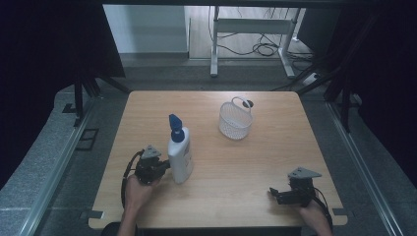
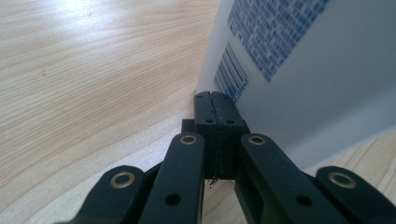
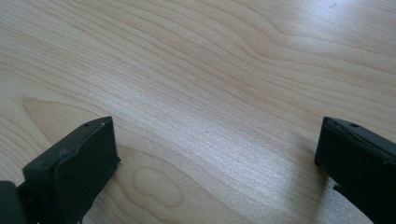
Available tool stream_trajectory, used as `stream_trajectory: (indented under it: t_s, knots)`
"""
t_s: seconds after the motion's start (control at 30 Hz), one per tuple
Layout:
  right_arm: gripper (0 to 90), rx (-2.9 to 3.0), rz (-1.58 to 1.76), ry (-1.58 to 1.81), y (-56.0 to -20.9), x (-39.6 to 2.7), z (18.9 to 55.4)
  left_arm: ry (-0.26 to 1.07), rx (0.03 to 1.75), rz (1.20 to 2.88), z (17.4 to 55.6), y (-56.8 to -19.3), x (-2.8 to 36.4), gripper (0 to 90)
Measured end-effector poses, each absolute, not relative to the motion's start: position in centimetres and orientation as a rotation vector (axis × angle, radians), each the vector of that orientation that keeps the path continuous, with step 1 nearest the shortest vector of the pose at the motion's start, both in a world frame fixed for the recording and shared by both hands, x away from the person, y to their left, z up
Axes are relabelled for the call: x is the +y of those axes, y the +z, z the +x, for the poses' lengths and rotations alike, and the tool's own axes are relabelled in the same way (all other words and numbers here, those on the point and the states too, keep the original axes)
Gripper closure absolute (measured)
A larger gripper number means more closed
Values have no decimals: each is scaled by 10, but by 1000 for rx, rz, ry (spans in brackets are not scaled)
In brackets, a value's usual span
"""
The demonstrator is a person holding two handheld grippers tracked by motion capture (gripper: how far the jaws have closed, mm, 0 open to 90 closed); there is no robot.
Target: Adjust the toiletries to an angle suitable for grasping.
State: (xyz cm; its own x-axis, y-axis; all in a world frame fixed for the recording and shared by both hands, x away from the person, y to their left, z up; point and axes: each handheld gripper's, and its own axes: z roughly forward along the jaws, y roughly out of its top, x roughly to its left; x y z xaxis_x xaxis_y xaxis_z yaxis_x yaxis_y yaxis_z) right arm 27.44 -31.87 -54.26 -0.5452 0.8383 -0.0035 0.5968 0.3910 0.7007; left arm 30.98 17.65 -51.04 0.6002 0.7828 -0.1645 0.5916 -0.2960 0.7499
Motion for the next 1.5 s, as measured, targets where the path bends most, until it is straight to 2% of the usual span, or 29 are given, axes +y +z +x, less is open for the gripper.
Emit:
stream_trajectory:
  t_s: [1.5]
  knots:
    - [0, 2301, 1243, 941, -543, -318, 275, 246, 912, 2116, 294, -507, 125, 892]
